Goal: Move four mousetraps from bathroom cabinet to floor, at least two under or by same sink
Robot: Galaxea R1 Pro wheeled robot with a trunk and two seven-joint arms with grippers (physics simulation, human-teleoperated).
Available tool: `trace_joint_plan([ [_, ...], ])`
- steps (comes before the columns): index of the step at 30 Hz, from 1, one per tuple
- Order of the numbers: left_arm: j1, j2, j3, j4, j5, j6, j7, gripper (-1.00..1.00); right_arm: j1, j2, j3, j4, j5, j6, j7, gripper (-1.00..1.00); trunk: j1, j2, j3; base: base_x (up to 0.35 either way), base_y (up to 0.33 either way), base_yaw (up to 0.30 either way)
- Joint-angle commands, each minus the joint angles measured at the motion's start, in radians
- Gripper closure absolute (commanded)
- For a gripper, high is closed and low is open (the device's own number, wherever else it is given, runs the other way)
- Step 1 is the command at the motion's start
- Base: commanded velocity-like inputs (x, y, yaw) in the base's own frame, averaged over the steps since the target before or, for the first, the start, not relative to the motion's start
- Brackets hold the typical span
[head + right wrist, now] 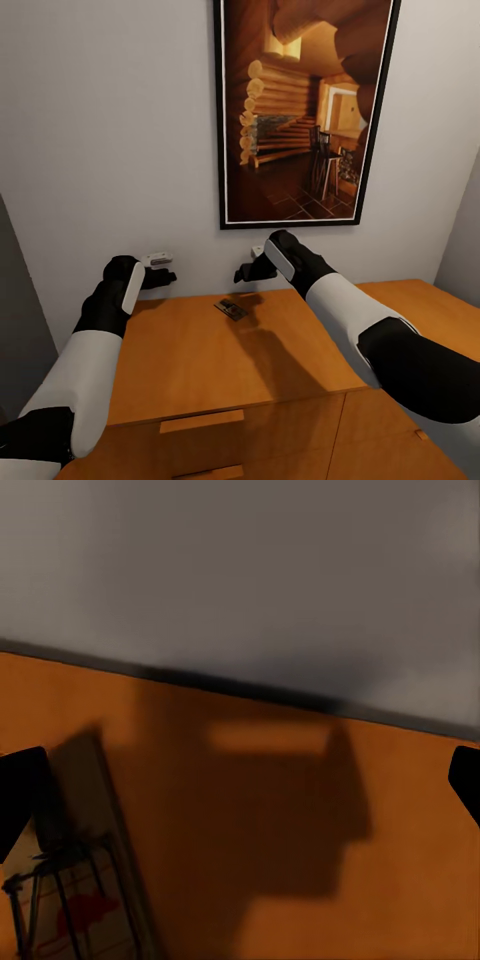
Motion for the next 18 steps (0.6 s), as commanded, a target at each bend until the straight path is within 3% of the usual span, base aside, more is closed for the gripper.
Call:
trace_joint_plan([
  [1, -0.001, 0.000, 0.002, 0.010, 0.023, 0.000, -0.010, -1.00, -0.001, 0.000, 0.012, 0.000, -0.006, 0.003, -0.005, -1.00, 0.008, 0.000, -0.001, 0.000, 0.000, 0.000],
  [9, -0.001, -0.001, 0.002, 0.011, 0.023, 0.000, -0.010, -1.00, -0.001, 0.000, 0.048, -0.001, -0.008, 0.003, 0.012, -1.00, 0.008, 0.000, -0.001, 0.000, 0.000, 0.000],
  [18, -0.001, -0.002, 0.001, 0.011, 0.023, 0.000, -0.010, -1.00, -0.001, 0.000, 0.058, -0.001, -0.007, 0.003, 0.094, -1.00, 0.008, 0.000, -0.001, 0.000, 0.000, 0.000],
])
